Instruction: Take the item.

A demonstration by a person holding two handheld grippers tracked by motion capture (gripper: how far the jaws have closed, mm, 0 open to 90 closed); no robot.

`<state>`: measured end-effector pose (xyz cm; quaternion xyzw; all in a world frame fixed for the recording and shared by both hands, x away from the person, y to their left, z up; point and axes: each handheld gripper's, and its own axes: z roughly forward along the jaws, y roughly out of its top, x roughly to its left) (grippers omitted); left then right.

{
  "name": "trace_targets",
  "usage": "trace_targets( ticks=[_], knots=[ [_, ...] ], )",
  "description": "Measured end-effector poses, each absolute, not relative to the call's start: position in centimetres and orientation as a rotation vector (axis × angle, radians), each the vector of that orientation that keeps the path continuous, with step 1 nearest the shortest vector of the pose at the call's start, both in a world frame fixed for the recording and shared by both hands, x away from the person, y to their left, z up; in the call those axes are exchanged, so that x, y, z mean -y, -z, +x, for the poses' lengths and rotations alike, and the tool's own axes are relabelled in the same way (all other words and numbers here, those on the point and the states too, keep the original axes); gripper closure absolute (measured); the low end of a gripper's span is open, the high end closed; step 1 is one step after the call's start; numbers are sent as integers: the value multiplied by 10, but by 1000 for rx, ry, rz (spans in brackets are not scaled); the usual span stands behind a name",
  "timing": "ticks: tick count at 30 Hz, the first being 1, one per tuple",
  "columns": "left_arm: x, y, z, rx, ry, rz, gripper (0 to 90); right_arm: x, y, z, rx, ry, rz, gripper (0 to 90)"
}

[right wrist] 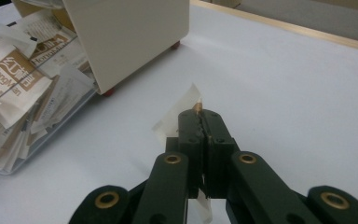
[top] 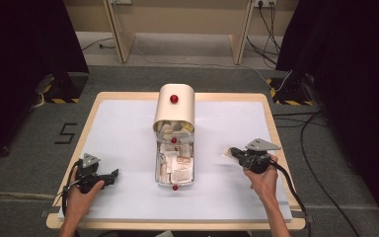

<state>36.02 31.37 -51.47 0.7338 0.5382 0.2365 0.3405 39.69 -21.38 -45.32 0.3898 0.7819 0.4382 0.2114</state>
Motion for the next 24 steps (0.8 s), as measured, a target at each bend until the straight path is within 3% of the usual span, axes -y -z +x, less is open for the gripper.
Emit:
trace_targets(
  ticks=[24],
  knots=[
    [-314,515,360,-1401,-615,1910,113,215,473,404,-2205,-1167,1129,880]
  ],
)
